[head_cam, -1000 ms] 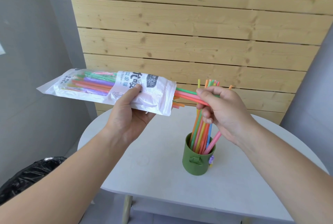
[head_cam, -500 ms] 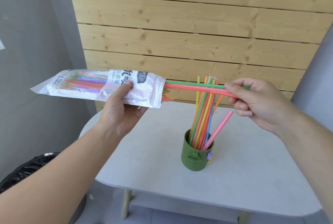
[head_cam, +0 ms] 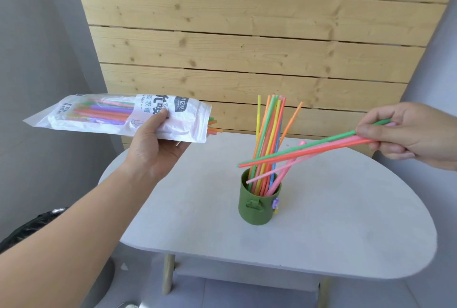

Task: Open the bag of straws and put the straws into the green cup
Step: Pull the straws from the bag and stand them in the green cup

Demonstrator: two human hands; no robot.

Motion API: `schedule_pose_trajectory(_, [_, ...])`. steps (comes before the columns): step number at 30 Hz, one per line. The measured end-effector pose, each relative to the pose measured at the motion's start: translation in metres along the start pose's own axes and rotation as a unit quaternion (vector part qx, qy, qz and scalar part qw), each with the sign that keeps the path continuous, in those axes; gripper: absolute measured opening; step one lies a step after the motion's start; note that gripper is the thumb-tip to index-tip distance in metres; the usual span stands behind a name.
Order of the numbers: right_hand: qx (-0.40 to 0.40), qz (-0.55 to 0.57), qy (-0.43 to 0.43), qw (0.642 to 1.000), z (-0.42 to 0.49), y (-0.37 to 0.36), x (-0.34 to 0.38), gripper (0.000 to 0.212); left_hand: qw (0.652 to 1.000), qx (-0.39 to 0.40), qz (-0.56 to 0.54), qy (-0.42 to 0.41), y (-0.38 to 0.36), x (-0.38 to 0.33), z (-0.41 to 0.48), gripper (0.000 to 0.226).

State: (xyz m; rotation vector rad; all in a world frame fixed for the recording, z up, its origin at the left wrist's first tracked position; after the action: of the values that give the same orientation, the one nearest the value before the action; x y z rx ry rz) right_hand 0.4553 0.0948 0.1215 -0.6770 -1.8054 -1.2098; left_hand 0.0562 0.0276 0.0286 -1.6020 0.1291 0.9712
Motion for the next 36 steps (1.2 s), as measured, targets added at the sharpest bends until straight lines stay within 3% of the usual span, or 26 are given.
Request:
schedule_pose_trajectory(3, [-0.004, -0.036, -0.01, 0.999, -0.002, -0.003, -0.001, 0.074, 1.0, 0.003, 0.001, 0.005, -0.003, 0.006, -0.001, 0.043])
schedule_pose_trajectory(5, [-0.003, -0.061, -0.026, 0.998, -0.004, -0.008, 0.002, 0.044, 1.0, -0.003, 0.001, 0.01, -0.005, 0.008, -0.002, 0.048])
schedule_pose_trajectory(7, [-0.007, -0.081, -0.042, 0.996, -0.003, -0.01, 0.005, 0.014, 1.0, 0.004, 0.006, 0.014, -0.008, 0.01, -0.003, 0.037])
schedule_pose_trajectory(13, [-0.013, -0.122, -0.05, 0.991, 0.004, -0.006, 0.012, 0.01, 0.999, 0.015, 0.025, 0.019, -0.014, 0.011, -0.008, 0.02])
schedule_pose_trajectory(17, [-0.006, -0.149, -0.042, 0.988, 0.01, -0.004, 0.016, 0.068, 0.999, 0.017, 0.022, 0.022, -0.012, 0.01, -0.008, 0.023])
schedule_pose_trajectory(18, [-0.009, -0.154, -0.042, 0.987, 0.012, -0.002, 0.016, 0.073, 0.999, 0.017, 0.024, 0.022, -0.012, 0.01, -0.008, 0.023])
schedule_pose_trajectory(22, [-0.009, -0.147, -0.057, 0.987, 0.014, 0.0, 0.019, 0.017, 0.999, 0.016, 0.02, 0.022, -0.011, 0.008, -0.008, 0.021])
schedule_pose_trajectory(28, [-0.008, -0.169, -0.056, 0.984, 0.012, -0.011, 0.026, 0.015, 0.999, 0.019, 0.029, 0.027, -0.011, 0.009, -0.009, 0.015])
schedule_pose_trajectory(36, [-0.053, -0.143, 0.041, 0.987, 0.021, -0.051, 0.054, 0.022, 0.999, 0.026, 0.026, 0.034, -0.015, 0.014, -0.01, 0.022])
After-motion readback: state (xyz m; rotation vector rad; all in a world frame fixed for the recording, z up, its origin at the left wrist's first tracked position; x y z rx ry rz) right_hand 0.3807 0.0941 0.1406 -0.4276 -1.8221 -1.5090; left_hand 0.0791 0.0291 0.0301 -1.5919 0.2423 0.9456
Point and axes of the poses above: each hand's wrist, its own z-axis towards the middle knuckle, its own y-axis out of the back of the hand, x = y × z, the point moved 4 cm from there along z, towards the middle knuckle, and after that the axes turned 10 degrees about -y, right-handed, at the moved point
